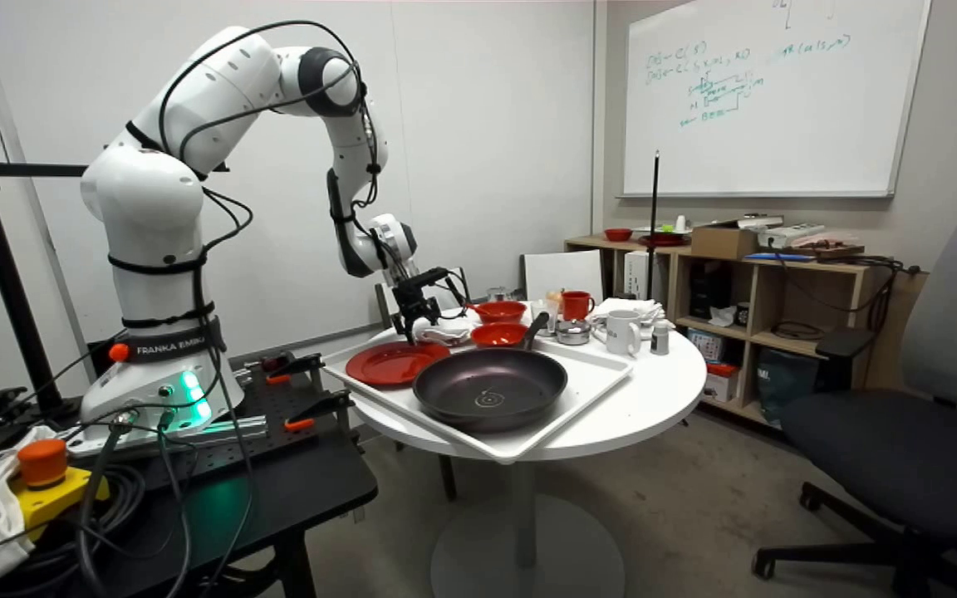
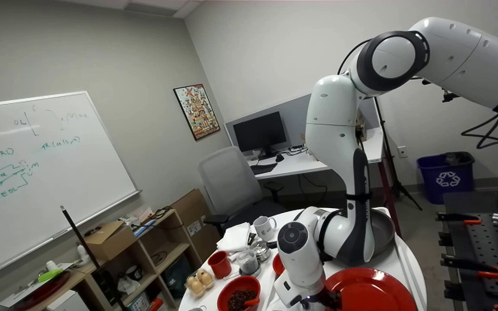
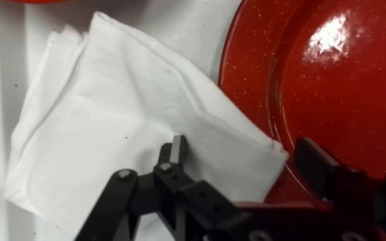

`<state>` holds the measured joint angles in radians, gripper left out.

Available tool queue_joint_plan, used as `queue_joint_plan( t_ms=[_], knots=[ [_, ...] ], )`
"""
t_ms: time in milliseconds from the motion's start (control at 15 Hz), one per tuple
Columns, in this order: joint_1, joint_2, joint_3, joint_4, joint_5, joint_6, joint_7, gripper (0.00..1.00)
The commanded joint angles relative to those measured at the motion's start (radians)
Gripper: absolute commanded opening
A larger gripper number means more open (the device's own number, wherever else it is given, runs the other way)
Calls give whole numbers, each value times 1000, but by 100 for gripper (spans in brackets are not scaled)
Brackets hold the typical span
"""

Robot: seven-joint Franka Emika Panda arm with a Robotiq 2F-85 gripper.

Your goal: Use the red and white towel to wipe the black pan

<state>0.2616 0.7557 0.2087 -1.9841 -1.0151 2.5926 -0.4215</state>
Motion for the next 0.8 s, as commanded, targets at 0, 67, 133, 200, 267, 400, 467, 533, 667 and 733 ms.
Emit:
queue_joint_plan(
  t_ms=[0,67,133,200,267,400,467,533,667,733],
  knots=[
    [-10,17,13,34,21,-3,-31,53],
    [-11,16,14,36,23,-2,-31,44],
    [-11,15,13,38,23,0,-29,37],
    [-12,13,15,38,26,1,-30,29],
    [-14,11,17,38,27,5,-30,22],
    [-19,8,23,38,32,11,-34,6],
    [-21,6,26,38,33,15,-34,2],
    [-25,3,32,38,39,19,-35,1],
    [-31,-2,44,37,51,25,-39,5],
    [-31,-8,48,34,52,34,-35,3]
  ],
)
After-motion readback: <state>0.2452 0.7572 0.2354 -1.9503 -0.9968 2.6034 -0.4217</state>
